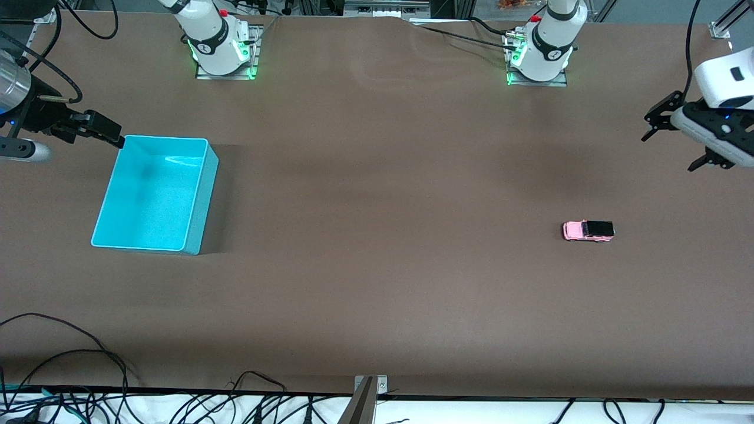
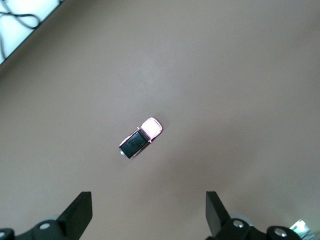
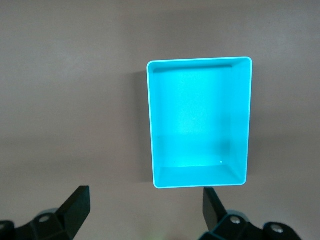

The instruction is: Wind and store pink jeep toy

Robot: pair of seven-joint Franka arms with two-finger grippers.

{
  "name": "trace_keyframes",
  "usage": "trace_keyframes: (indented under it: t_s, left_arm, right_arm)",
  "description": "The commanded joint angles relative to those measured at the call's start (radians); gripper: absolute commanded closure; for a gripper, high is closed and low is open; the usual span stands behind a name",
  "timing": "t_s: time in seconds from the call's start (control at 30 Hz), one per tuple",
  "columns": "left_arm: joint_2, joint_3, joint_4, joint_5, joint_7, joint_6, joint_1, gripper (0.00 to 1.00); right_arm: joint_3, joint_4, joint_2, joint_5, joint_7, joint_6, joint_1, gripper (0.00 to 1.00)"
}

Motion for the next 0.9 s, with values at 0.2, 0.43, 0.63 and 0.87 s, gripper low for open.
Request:
trace_keyframes:
  t_s: [0.2, 0.43, 0.63, 0.87]
  left_arm:
    - [0.060, 0.009, -0.134, 0.017, 0.321, 0.179, 0.016, 0.00]
    - [0.151, 0.023, -0.158, 0.015, 0.461, 0.230, 0.017, 0.00]
    - [0.189, 0.026, -0.218, 0.017, 0.533, 0.336, 0.024, 0.00]
    - [0.244, 0.027, -0.293, 0.017, 0.700, 0.523, 0.024, 0.00]
  right_arm:
    - [-0.002, -0.005, -0.006, 0.010, -0.005, -0.004, -0.005, 0.00]
    - [-0.002, -0.005, -0.006, 0.010, -0.006, -0.006, -0.005, 0.00]
    - [-0.002, -0.005, -0.006, 0.010, -0.007, -0.006, -0.005, 0.00]
    - [-0.002, -0.005, -0.006, 0.010, -0.007, -0.006, -0.005, 0.00]
